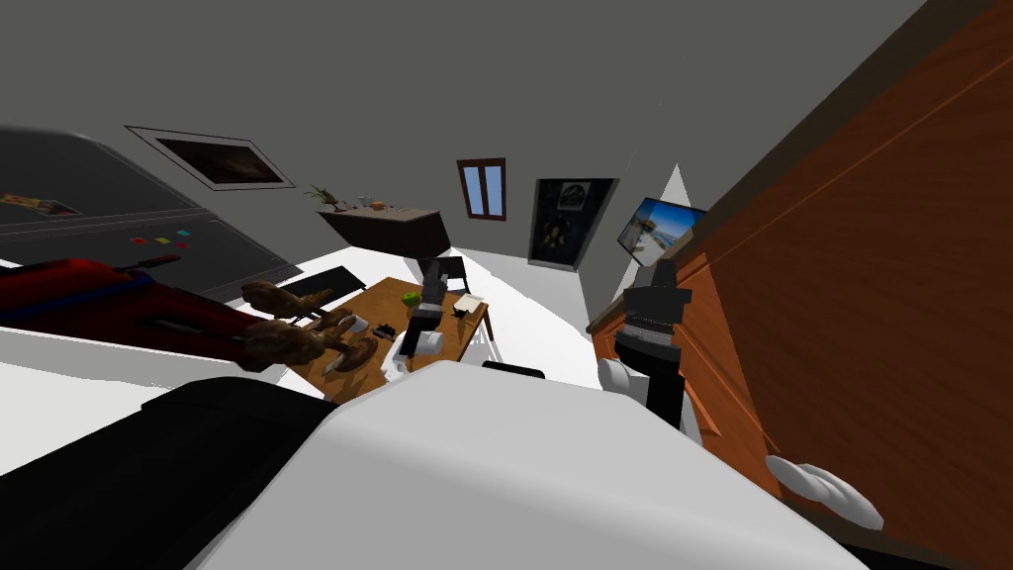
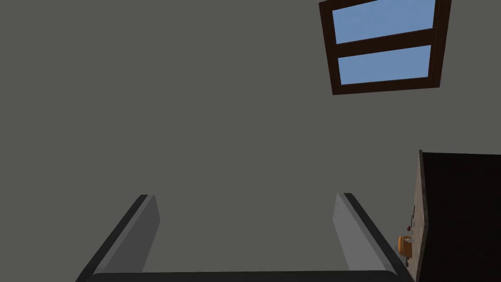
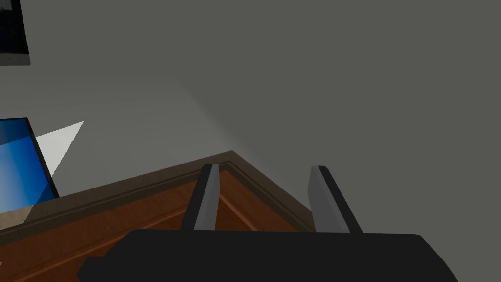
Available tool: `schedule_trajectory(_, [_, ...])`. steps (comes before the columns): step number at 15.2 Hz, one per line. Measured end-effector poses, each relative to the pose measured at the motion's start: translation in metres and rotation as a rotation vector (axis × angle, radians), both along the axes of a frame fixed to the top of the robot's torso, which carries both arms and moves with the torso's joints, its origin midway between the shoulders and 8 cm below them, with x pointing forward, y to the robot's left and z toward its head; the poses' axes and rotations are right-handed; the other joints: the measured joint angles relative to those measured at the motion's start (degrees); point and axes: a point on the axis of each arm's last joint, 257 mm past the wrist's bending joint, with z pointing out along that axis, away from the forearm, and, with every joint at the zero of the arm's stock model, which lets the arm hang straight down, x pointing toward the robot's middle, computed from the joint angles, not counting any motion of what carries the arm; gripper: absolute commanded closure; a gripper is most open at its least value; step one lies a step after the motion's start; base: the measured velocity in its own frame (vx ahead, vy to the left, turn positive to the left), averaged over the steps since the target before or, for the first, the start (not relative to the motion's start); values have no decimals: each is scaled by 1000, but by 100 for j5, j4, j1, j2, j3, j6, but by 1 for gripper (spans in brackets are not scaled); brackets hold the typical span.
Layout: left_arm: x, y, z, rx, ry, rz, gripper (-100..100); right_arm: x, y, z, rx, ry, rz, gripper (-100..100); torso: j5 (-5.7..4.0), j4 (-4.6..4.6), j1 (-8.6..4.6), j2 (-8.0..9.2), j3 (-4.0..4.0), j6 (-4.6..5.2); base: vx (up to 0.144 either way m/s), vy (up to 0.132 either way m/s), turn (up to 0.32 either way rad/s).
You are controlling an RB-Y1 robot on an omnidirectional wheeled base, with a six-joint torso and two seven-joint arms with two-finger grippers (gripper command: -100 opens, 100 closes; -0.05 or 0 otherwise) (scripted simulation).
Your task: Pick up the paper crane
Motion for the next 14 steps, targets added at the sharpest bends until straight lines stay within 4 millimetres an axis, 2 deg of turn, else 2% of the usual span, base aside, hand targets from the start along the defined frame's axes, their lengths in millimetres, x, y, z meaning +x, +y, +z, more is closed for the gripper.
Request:
schedule_trajectory(9, [29, 40, -86, -156, 220, 42, -100, 0, 0, 0, 0, 0, 0, 0, 0, 0, 0, 1, 0, 0, 35, -20, 28])
schedule_trajectory(14, [34, 59, -135, -255, 336, 70, -100, 0, 0, 0, 0, 0, 0, 0, 0, 0, 1, 0, 0, 0, 35, -16, 23])
